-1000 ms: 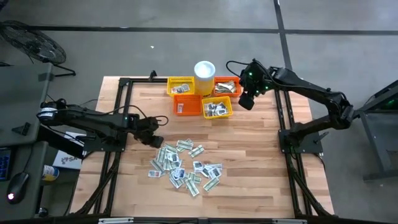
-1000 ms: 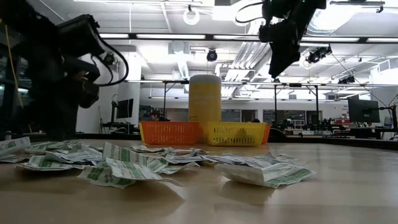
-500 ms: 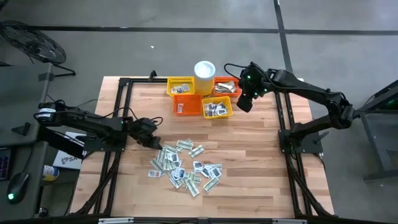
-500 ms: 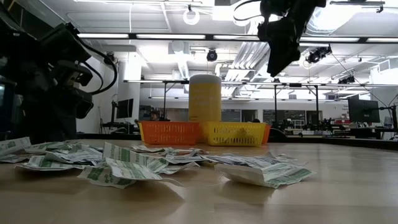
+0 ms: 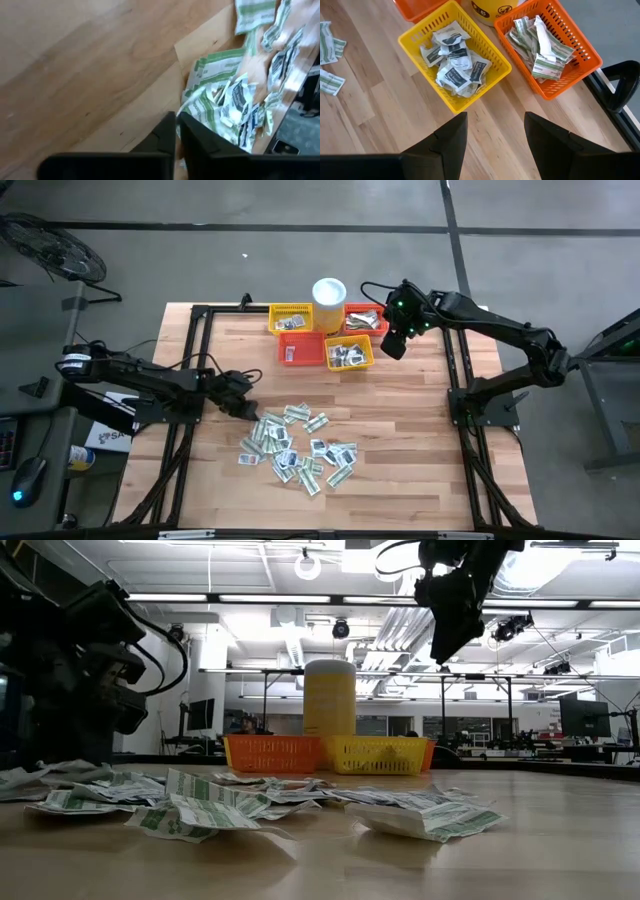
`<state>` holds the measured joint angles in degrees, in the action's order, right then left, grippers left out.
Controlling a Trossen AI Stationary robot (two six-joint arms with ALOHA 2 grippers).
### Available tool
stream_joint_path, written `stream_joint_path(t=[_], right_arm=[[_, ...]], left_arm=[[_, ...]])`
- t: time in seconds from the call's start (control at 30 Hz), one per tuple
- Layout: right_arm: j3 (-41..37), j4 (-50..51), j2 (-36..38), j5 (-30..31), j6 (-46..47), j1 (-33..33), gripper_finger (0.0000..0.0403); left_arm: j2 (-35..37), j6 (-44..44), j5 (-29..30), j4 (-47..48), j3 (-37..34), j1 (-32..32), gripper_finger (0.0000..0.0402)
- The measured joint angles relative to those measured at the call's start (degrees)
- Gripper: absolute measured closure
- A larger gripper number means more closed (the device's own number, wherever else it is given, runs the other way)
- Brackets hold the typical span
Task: Pick & Place First Aid Supplies
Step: Put the green bandage pack into the top orange basket
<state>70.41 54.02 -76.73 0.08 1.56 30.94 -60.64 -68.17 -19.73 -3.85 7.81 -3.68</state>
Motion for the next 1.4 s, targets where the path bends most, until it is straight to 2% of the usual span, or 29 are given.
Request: stream_joint_path(t=[0.3,0.6,0.9,1.07,1.4], right_arm=[[0.0,0.0,0.0,0.0,0.4,0.0,0.0213],[0.0,-0.7,0.0,-2.1,4.0,-1.1,0.0213],[0.0,-6.2,0.0,-2.5,6.4,-6.6,0.0213],[0.0,-11.3,0.0,-2.4,10.3,-11.8,0.0213],[0.0,-27.0,0.0,-0.1,16.0,-22.9,0.0213]], left_arm=[[1.3,2.1,-0.3,0.5,1.6,0.0,0.0399],[8.7,3.9,2.3,2.3,5.7,0.0,0.0401],[15.6,6.5,5.6,2.7,9.1,0.0,0.0401],[16.3,10.0,9.9,-3.2,11.0,0.0,0.0401],[15.8,25.9,22.9,-20.6,11.5,0.0,0.0401]])
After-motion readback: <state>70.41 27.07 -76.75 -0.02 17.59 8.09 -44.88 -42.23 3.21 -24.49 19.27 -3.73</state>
